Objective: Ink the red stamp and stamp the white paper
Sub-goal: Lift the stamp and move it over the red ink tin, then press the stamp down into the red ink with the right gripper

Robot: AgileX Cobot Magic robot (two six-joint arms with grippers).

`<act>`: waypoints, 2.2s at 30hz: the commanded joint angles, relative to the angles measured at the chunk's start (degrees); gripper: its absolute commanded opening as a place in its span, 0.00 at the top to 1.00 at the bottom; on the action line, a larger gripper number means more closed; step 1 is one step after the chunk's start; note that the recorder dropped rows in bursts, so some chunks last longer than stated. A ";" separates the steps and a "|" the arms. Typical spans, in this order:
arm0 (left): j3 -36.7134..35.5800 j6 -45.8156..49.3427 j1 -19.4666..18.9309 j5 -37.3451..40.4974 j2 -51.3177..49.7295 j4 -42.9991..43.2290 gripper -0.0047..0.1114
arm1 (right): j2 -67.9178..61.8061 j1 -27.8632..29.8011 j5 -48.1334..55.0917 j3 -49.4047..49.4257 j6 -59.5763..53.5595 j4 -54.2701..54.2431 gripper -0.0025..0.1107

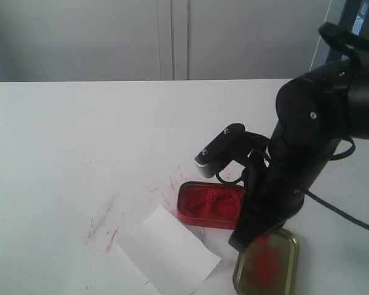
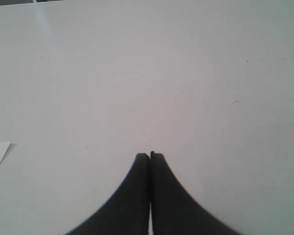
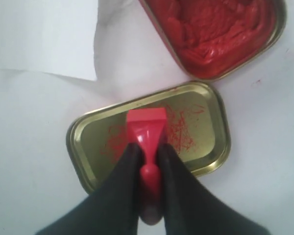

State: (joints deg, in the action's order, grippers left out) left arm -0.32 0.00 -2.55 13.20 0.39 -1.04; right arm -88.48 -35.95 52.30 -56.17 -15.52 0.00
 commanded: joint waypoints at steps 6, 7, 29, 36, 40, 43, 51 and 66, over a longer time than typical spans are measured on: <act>0.32 0.00 -0.13 0.07 -0.39 -0.57 0.96 | -4.93 0.02 1.92 -8.34 0.39 0.65 0.98; 0.32 0.00 -0.13 0.07 -0.39 -0.57 0.96 | -5.84 0.02 2.26 -9.23 0.39 0.65 0.98; 0.32 0.00 -0.13 0.07 -0.39 -0.57 0.96 | -21.61 0.02 6.03 -24.90 5.61 0.65 0.98; 0.32 0.00 -0.13 0.07 -0.39 -0.57 0.96 | -25.13 0.02 6.30 -27.32 10.45 0.65 0.98; 0.32 0.00 -0.13 0.07 -0.39 -0.57 0.96 | -26.53 0.02 6.45 -28.40 11.26 0.65 0.98; 0.32 0.00 -0.13 0.07 -0.39 -0.57 0.96 | -27.08 0.02 6.27 -28.40 11.54 0.65 0.98; 0.32 0.00 -0.13 0.07 -0.39 -0.57 0.96 | -27.74 0.02 4.17 -28.40 12.96 0.53 0.98; 0.32 0.00 -0.13 0.07 -0.39 -0.57 0.96 | -34.10 0.02 4.38 -28.40 13.07 0.42 0.98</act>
State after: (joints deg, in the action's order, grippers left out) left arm -0.32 0.00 -2.55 13.20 0.39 -1.04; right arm -119.34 -35.95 57.17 -85.46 -2.70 0.00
